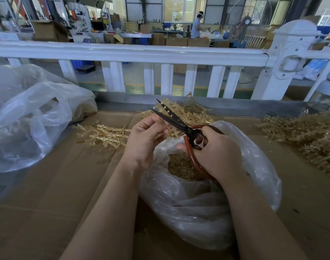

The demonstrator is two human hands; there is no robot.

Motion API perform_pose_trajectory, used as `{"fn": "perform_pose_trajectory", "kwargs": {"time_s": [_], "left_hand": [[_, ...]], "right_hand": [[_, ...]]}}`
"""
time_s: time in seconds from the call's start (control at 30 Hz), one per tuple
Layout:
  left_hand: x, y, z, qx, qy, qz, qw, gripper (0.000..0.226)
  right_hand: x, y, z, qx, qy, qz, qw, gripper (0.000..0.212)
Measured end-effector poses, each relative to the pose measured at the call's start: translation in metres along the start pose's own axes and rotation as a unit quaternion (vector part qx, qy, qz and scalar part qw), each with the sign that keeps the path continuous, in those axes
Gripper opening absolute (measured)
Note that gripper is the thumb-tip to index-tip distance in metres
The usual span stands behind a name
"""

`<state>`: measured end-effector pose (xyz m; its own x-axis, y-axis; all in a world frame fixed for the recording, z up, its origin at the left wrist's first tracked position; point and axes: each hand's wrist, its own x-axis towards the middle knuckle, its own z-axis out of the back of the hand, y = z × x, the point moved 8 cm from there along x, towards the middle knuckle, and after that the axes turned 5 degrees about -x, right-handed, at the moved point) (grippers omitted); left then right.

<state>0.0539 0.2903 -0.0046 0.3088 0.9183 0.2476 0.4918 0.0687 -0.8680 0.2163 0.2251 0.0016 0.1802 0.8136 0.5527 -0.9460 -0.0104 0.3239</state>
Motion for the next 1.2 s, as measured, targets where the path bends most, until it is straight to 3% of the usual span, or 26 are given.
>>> {"fn": "perform_pose_trajectory", "kwargs": {"time_s": [0.27,0.9,1.2], "left_hand": [[0.0013,0.0013,-0.0024,-0.030,0.036,-0.006,0.999,0.003],[0.0022,0.0020,-0.0006,-0.050,0.044,-0.004,0.998,0.006],[0.0021,0.0032,-0.0022,-0.037,0.053,-0.003,0.998,0.007]], "right_hand": [[-0.0010,0.0019,0.0029,0.013,-0.010,0.011,1.000,0.077],[-0.0011,0.0068,0.0049,0.045,-0.003,0.025,0.999,0.080],[-0.0020,0.0087,0.0053,0.053,-0.004,0.025,0.998,0.061]]}}
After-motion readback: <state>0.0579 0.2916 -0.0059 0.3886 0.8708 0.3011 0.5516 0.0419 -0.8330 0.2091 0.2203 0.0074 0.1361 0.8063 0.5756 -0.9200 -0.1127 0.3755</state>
